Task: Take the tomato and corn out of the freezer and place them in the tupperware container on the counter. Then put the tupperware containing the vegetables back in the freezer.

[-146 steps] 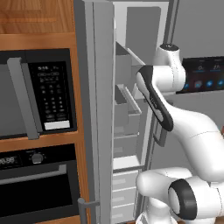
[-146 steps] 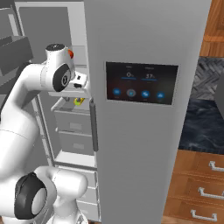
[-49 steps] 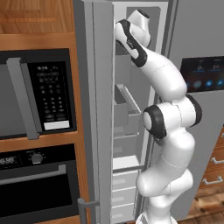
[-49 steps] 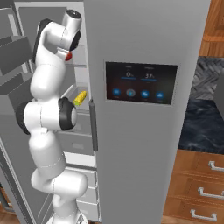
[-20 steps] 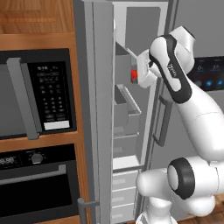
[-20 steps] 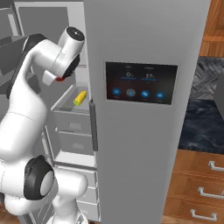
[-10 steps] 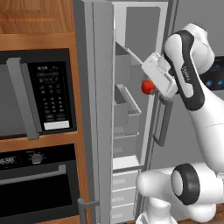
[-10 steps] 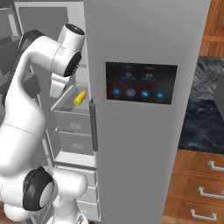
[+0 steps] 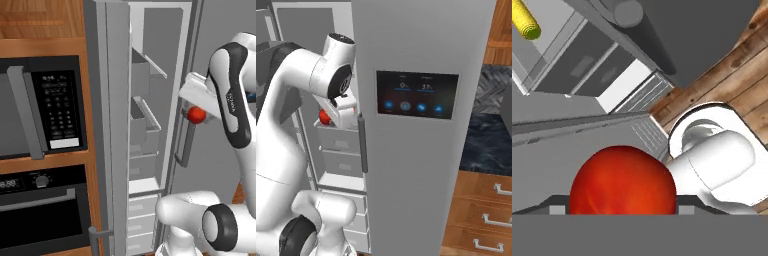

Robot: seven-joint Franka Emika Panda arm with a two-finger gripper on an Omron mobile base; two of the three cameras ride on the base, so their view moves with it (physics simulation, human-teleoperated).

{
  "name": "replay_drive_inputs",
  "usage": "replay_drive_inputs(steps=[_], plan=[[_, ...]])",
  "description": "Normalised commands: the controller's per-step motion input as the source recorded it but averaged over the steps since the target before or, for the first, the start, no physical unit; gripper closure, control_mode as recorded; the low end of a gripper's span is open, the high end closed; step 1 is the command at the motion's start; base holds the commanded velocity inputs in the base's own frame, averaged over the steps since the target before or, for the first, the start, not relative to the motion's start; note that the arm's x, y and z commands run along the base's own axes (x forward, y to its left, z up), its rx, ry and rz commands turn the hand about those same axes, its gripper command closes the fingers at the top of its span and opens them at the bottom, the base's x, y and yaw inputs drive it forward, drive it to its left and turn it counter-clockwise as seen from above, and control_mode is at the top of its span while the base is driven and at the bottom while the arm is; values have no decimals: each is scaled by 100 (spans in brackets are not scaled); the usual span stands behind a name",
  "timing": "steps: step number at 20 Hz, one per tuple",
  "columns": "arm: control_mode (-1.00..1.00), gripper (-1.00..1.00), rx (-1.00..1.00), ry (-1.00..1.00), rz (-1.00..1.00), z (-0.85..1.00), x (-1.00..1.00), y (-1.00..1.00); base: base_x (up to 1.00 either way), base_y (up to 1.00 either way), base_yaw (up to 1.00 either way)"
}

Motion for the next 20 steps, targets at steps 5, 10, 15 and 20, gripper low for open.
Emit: replay_drive_inputs(steps=[5, 10, 15, 20], plan=[[-100, 100, -13, -34, 51, -20, -51, -36, 0, 0, 0], [-100, 100, -11, -14, 25, -25, -17, -2, 0, 0, 0], [100, 100, -9, -3, 6, -23, -4, -1, -26, -24, 3], [100, 100, 0, 0, 0, 0, 0, 0, -57, -100, 1]])
